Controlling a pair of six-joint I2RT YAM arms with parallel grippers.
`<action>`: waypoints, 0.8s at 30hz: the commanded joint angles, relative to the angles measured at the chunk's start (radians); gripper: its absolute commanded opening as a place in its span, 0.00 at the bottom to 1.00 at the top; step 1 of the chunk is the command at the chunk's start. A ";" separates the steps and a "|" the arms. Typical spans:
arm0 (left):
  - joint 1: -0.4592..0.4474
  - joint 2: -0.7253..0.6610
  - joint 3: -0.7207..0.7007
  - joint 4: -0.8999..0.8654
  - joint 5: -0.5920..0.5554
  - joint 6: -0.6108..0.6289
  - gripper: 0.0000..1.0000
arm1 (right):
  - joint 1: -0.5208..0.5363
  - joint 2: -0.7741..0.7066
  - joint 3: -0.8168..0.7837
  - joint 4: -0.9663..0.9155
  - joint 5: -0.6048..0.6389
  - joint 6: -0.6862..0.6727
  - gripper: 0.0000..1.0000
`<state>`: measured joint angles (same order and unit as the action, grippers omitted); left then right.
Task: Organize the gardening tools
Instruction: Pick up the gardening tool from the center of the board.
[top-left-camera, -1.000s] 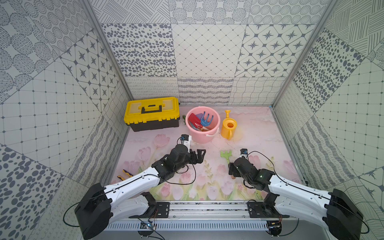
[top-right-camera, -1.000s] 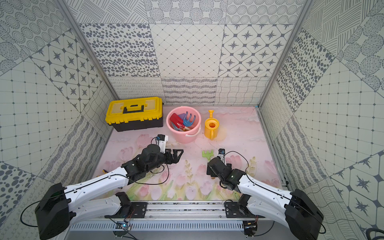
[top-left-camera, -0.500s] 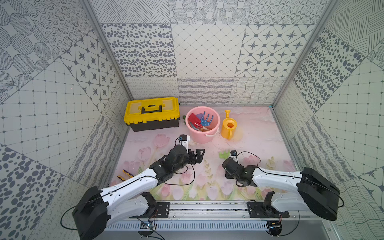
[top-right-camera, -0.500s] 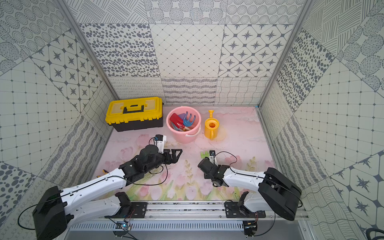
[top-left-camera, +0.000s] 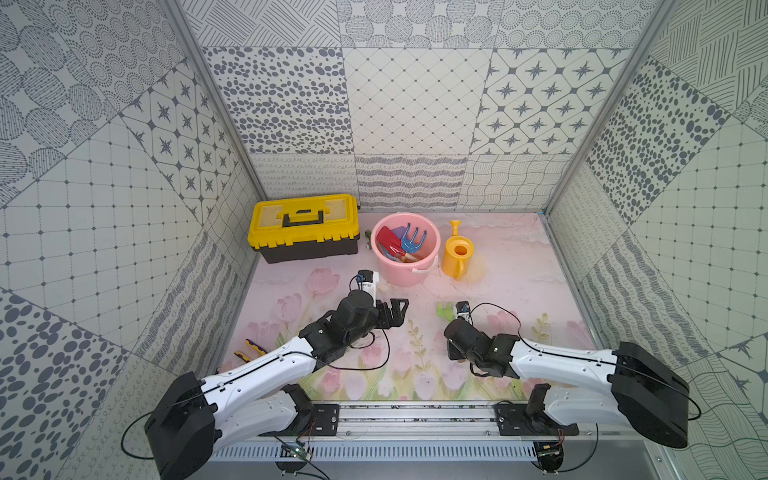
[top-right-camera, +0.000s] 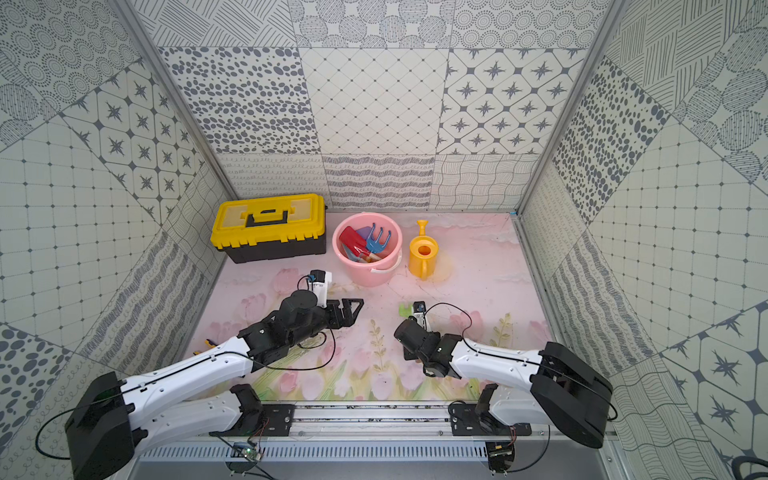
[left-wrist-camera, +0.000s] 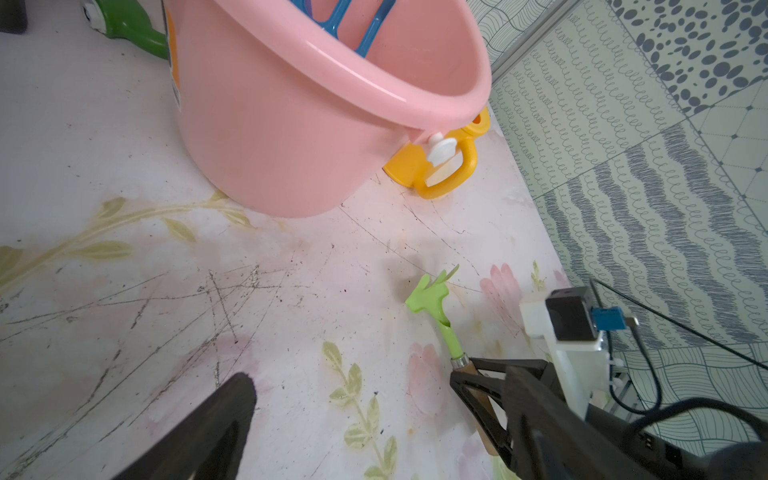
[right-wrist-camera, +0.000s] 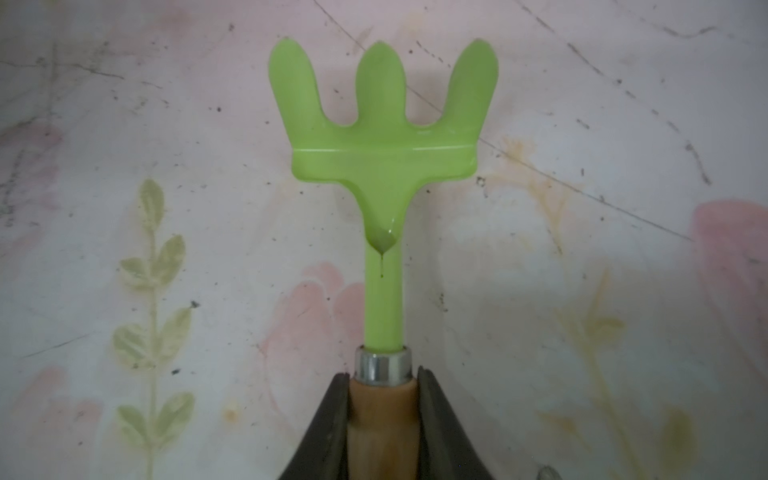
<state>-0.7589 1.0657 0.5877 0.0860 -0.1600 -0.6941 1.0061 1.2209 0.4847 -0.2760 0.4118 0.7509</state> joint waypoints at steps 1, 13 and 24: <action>-0.003 0.015 -0.016 0.077 0.078 -0.025 0.94 | 0.052 -0.060 0.034 0.011 0.081 -0.046 0.00; 0.052 0.082 -0.062 0.236 0.279 -0.145 0.55 | 0.232 -0.062 0.111 0.182 0.270 -0.167 0.00; 0.151 0.139 -0.162 0.548 0.492 -0.298 0.48 | 0.260 -0.043 0.109 0.336 0.198 -0.202 0.00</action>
<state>-0.6323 1.1954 0.4541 0.3809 0.1699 -0.8944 1.2537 1.1667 0.5701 -0.0254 0.6174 0.5674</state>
